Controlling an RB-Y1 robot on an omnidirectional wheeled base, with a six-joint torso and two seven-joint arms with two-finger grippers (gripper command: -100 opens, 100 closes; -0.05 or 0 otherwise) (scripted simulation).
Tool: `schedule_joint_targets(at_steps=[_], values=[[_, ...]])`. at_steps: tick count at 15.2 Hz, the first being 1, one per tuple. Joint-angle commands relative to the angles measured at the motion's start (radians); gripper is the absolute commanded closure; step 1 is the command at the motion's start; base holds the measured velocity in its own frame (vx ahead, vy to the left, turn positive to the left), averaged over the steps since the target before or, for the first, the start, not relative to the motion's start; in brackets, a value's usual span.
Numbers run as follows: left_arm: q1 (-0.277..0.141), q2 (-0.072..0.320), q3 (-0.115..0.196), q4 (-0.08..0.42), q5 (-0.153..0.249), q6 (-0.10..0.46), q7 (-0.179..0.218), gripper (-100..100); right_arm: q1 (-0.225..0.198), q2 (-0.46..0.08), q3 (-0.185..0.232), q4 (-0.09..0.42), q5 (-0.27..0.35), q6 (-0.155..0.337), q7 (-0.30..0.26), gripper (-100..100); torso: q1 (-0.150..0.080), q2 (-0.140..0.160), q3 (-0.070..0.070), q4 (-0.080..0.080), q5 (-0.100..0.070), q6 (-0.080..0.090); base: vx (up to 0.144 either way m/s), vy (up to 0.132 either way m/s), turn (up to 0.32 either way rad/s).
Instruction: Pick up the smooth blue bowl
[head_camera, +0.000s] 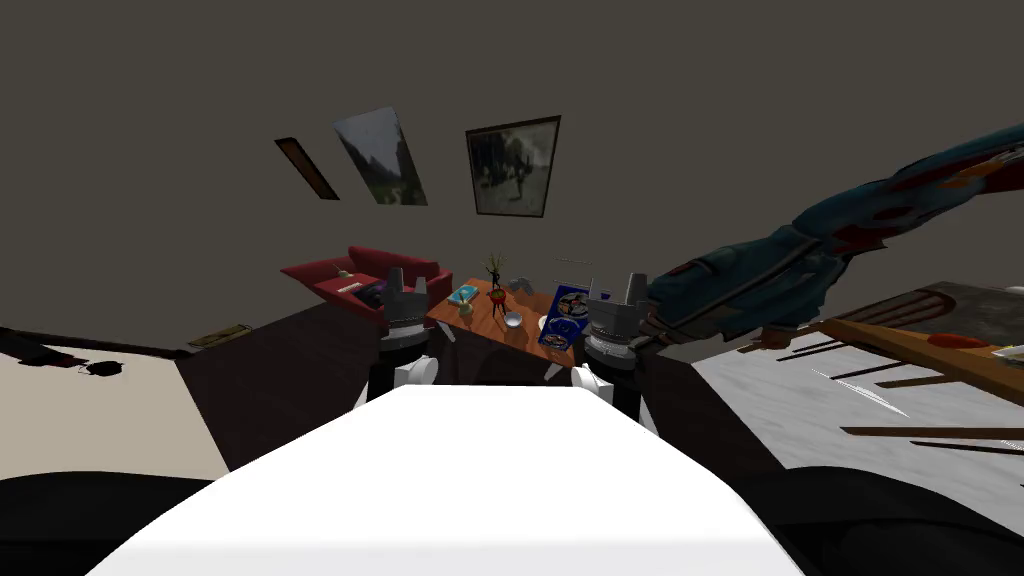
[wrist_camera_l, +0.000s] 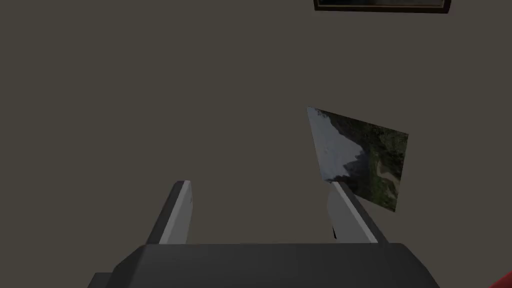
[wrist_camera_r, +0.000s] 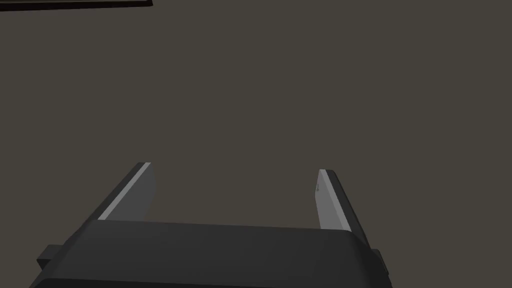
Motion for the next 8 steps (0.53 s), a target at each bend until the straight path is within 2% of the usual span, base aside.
schedule_joint_targets(at_steps=[1, 3, 4, 7, 8], values=[[-0.002, 0.031, 0.007, 0.012, 0.003, 0.010, 0.007, -100, 0.000, 0.000, 0.000, 0.000, 0.000, 0.000, 0.000, 0, 0.000, 0.000, 0.000, 0.000, 0.000, 0.000, -0.001, -0.004, -0.078], [-0.006, 0.077, 0.022, 0.040, 0.009, 0.035, 0.024, -100, 0.000, 0.000, 0.000, 0.000, 0.000, 0.000, 0.000, 0, 0.000, 0.000, 0.000, 0.000, 0.000, 0.000, -0.003, -0.012, -0.190], [-0.006, 0.077, 0.022, 0.040, 0.009, 0.035, 0.024, -100, 0.000, 0.000, 0.000, 0.000, 0.000, 0.000, 0.000, 0, 0.000, 0.000, 0.000, 0.000, 0.000, 0.001, -0.004, -0.012, -0.142], [-0.017, 0.139, 0.060, 0.109, 0.026, 0.094, 0.066, -100, 0.000, 0.000, 0.000, 0.000, 0.000, 0.000, 0.000, 0, -0.001, 0.000, 0.000, 0.000, 0.000, 0.001, -0.008, -0.021, -0.239], [-0.017, 0.139, 0.060, 0.109, 0.026, 0.094, 0.066, -100, 0.000, 0.000, 0.000, 0.000, 0.000, 0.000, 0.000, 0, -0.001, 0.000, 0.000, 0.000, 0.000, 0.001, -0.008, -0.020, -0.269]])
